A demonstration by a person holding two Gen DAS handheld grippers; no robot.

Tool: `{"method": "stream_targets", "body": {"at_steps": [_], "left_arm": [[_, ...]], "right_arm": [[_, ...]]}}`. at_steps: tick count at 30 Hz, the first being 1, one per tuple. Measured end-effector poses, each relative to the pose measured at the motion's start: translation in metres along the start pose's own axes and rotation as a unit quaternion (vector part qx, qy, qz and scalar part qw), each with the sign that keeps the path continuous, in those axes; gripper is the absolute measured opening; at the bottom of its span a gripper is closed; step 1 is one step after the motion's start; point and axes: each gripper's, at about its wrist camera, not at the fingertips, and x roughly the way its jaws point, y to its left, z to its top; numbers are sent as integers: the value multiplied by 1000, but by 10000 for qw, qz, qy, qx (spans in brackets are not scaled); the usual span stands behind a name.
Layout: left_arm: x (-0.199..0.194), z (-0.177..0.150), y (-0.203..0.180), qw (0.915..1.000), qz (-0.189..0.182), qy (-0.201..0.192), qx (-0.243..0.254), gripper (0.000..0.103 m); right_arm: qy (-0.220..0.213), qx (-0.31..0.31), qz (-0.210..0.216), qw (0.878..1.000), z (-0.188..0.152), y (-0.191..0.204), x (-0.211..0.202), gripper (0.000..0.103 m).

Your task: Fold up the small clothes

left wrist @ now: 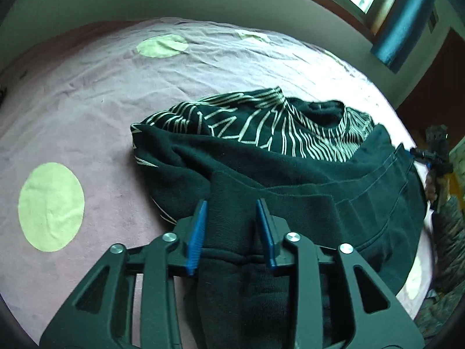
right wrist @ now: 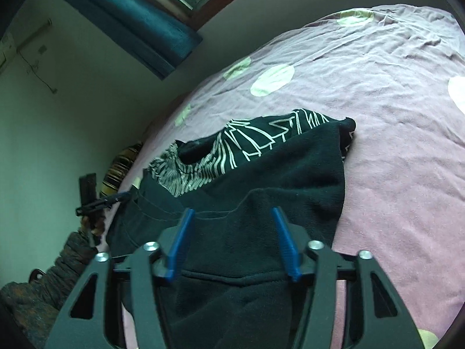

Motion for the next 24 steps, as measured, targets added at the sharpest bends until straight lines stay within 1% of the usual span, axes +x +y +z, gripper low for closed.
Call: {"method": "stream_targets", "body": {"at_steps": [1, 2, 3, 4, 5, 7, 9, 10, 11, 12, 13, 16, 18, 20, 21, 22, 24], "left_arm": [[1, -1, -4, 9999, 88, 21, 110, 40], [0, -1, -6, 9998, 99, 20, 168, 46], [0, -2, -8, 9998, 95, 10, 202, 48], [-2, -1, -9, 9997, 64, -23, 225, 52], [-3, 0, -8, 9998, -23, -57, 212, 52], [-1, 3, -7, 9999, -84, -56, 112, 52], [4, 5, -7, 9999, -117, 39, 39, 36], [8, 6, -9, 9999, -23, 122, 75, 25], [11, 6, -10, 9996, 155, 182, 127, 21], [14, 6, -10, 9994, 235, 219, 131, 19], [14, 5, -8, 9994, 241, 217, 102, 16], [13, 5, 0, 9998, 104, 148, -91, 14], [14, 4, 3, 9997, 89, 134, -174, 14], [16, 2, 2, 9997, 181, 122, -128, 22], [18, 1, 1, 9997, 206, 144, -72, 24], [20, 1, -1, 9996, 226, 168, -37, 24], [23, 1, -2, 9995, 255, 205, -35, 24]], "right_arm": [[-24, -26, -24, 10000, -1, 1, -1, 41], [-49, -13, -27, 10000, -2, 1, -1, 34], [-81, 21, -37, 10000, -3, 0, -2, 31], [-116, 67, -39, 9999, -4, -2, -4, 24], [-138, 117, -35, 9998, -5, -3, -4, 15], [-190, 176, -63, 9996, -7, -6, -5, 10], [-225, 192, -83, 9995, -9, -6, -6, 8], [-230, 194, -100, 9995, -10, -6, -7, 8], [-240, 176, -126, 9995, -10, -6, -8, 8], [-249, 129, -135, 9995, -11, -4, -9, 8], [-255, 97, -131, 9995, -10, -3, -10, 8], [-245, 53, -159, 9996, -8, 0, -11, 7], [-216, 52, -128, 9997, -6, 1, -10, 7], [-195, 35, -177, 9996, -6, 2, -9, 7], [-166, 55, -134, 9998, -5, 1, -8, 7], [-133, 78, -93, 9998, -5, 0, -7, 7], [-87, 144, -165, 9997, -2, -3, -6, 10]]}}
